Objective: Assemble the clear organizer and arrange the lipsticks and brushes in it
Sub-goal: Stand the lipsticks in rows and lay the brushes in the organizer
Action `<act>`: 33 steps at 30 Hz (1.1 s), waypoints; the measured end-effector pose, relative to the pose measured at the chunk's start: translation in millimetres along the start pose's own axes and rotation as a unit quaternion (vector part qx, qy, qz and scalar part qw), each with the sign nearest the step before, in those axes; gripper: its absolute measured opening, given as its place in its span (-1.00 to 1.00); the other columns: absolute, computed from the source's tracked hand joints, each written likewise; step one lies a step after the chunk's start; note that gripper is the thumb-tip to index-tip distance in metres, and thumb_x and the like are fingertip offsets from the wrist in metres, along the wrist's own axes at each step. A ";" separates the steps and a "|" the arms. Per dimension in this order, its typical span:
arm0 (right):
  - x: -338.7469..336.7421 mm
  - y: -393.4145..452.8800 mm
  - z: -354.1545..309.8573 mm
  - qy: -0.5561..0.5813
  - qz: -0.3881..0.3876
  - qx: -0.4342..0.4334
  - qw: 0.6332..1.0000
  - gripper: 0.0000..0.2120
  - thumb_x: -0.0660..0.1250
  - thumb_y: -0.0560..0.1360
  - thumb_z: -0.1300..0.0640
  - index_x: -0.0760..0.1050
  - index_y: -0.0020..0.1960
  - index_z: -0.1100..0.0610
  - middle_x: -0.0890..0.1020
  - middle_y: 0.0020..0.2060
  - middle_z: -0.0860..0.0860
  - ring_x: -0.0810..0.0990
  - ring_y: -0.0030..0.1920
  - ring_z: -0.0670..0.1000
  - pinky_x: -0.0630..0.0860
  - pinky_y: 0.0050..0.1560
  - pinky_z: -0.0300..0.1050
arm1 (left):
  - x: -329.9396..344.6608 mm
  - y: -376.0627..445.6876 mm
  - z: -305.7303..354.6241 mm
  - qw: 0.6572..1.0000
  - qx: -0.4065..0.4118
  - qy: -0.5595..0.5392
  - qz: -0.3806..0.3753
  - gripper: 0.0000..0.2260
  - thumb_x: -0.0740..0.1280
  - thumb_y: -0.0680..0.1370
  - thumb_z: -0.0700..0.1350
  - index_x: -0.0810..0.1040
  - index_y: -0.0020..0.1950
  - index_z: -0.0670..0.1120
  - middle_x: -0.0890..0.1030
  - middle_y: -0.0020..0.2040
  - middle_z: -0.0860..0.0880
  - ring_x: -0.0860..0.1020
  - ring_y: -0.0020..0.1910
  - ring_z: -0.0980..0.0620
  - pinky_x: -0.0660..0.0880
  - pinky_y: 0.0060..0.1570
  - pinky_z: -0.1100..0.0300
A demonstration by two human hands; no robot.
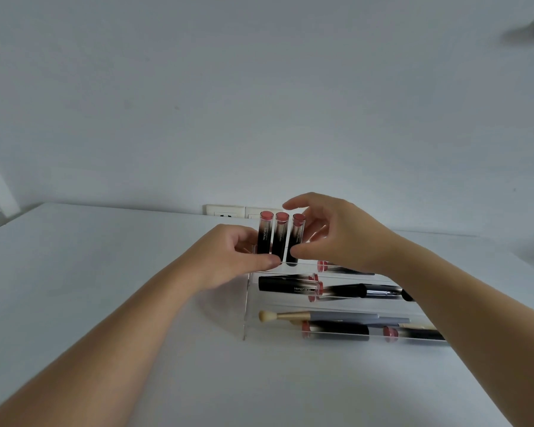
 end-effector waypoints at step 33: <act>-41.7 -3.9 10.9 -0.078 -0.054 0.023 0.995 -0.87 0.55 0.41 0.08 0.65 -0.12 -0.11 0.65 -0.29 -0.15 0.56 -0.33 -0.19 0.48 -0.23 -0.33 | -0.1 0.1 -0.6 1.000 0.005 -0.002 -0.010 -0.65 0.52 0.24 0.31 0.69 -0.02 0.31 0.75 -0.07 0.16 0.70 -0.03 0.18 0.55 0.17 0.15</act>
Point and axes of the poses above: each hand's wrist, its own y-axis towards the middle knuckle, its own x-axis out of the palm, z = x × y, the point moved 4 cm from there along y, towards the middle knuckle
